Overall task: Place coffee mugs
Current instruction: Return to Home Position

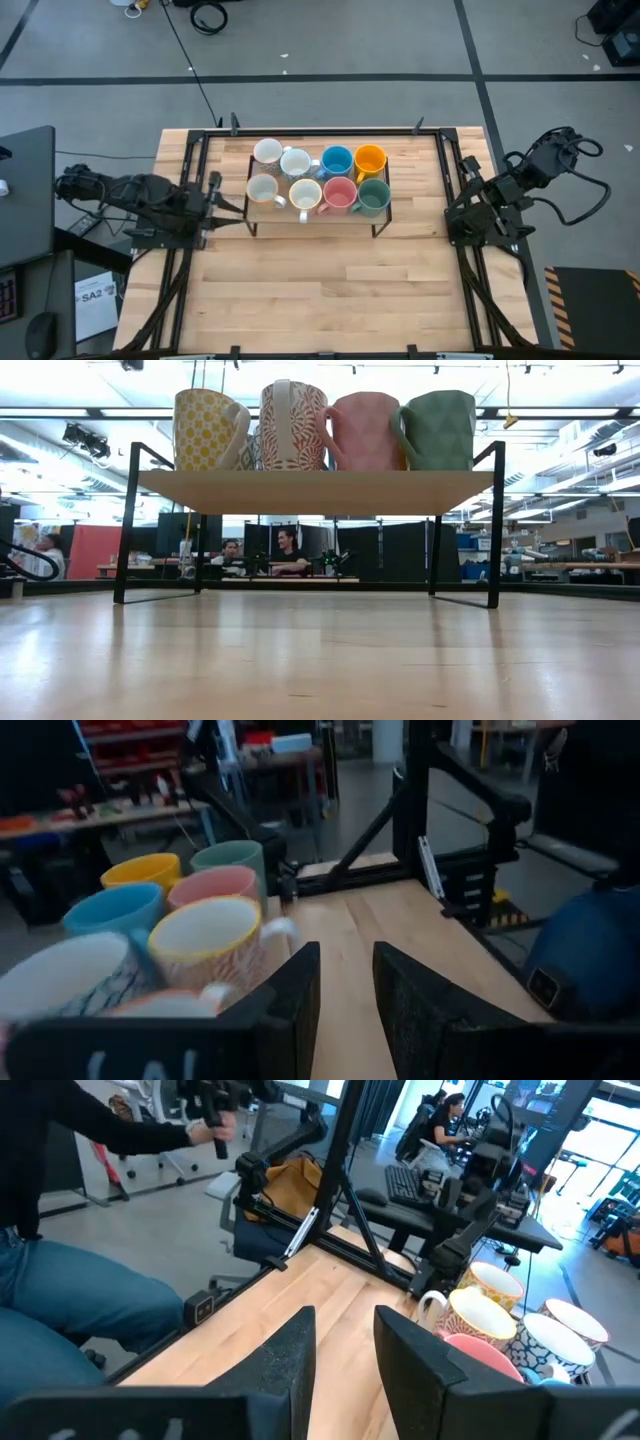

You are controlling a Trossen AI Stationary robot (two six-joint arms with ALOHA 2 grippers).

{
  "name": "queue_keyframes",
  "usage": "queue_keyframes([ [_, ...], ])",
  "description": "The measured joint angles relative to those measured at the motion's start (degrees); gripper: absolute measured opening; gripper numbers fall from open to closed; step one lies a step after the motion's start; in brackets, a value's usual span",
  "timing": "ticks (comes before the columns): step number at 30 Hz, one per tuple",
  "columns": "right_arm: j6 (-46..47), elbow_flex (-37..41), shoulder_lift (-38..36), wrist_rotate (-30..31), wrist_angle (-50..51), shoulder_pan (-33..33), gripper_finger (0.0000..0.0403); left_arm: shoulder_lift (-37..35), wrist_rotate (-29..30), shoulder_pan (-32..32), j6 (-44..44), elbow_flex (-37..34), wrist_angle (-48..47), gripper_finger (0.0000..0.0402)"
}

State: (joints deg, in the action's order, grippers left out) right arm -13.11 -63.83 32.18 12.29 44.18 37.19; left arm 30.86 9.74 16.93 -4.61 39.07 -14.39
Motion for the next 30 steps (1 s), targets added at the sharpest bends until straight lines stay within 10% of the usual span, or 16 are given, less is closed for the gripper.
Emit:
queue_keyframes([
  [14,-0.61,0.0,0.0,6.12,0.02,0.0,0.011,-30.22,5.47,0.0,-0.64,-23.36,3.81,0.0102],
  [30,-0.13,-0.02,-5.78,5.65,-0.76,0.0,0.011,-30.65,8.64,-2.39,-3.68,-35.25,15.4,0.0102],
])
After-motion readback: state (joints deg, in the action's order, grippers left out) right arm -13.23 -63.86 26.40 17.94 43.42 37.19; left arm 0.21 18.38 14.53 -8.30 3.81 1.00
